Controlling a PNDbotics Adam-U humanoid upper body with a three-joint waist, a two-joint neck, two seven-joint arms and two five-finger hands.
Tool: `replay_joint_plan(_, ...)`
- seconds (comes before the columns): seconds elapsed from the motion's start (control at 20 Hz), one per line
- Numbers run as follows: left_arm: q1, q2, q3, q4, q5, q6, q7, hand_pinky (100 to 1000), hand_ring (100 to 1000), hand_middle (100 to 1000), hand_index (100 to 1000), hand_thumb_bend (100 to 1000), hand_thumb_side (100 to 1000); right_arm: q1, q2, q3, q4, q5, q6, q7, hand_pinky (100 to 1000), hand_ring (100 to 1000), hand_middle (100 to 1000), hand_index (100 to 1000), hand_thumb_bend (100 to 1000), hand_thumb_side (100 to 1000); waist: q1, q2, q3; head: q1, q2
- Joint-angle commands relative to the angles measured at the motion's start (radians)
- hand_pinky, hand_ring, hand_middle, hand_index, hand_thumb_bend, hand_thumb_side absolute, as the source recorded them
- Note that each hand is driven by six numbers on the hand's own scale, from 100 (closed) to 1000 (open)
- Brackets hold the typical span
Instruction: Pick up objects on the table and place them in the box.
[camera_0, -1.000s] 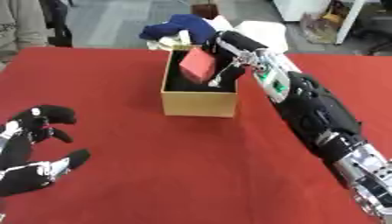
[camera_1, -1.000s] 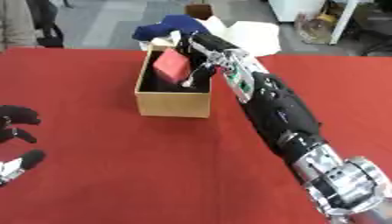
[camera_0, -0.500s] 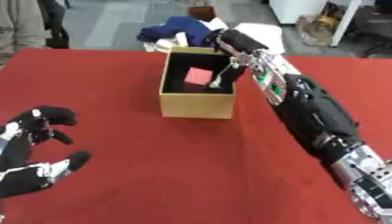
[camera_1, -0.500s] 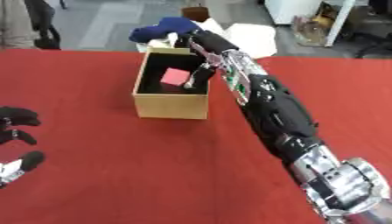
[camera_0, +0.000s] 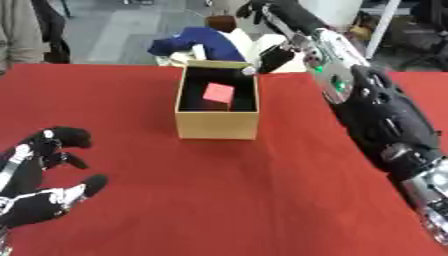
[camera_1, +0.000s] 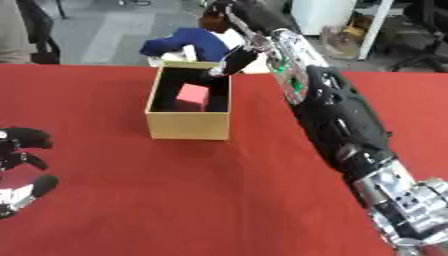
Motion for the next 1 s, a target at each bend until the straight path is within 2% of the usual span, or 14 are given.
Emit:
replay_joint_plan(0.05,-0.001,0.028,0.019,-0.004,-0.004,-0.002,0.014,550,730,674,744,679,280,0.022,-0.094,0.013,-0.144,-0.071,-0.002,-0.002,700,658,686,797,843,369,0.004,-0.021,-0.014,0.014,0.007)
replay_joint_plan(0.25,0.008,0.027,0.031,-0.001,-0.007,-0.003,0.027,549,729,674,744,677,278,0.109,-0.155,0.006,-0.272,-0.149,0.023,0.003,695,655,687,801,832,368,0.008,-0.022,-0.043,0.025,0.012)
replay_joint_plan(0.5,0.015,0.027,0.041,0.001,-0.010,-0.004,0.039,549,730,674,743,677,278,0.221,-0.194,-0.029,-0.378,-0.235,0.070,-0.002,686,650,686,804,813,363,0.013,-0.022,-0.065,0.035,0.017)
replay_joint_plan(1.0,0.032,0.024,0.064,0.004,-0.012,-0.005,0.060,549,730,673,742,677,278,0.406,-0.211,-0.101,-0.496,-0.271,0.122,-0.044,676,644,683,805,790,355,0.021,-0.018,-0.083,0.042,0.022)
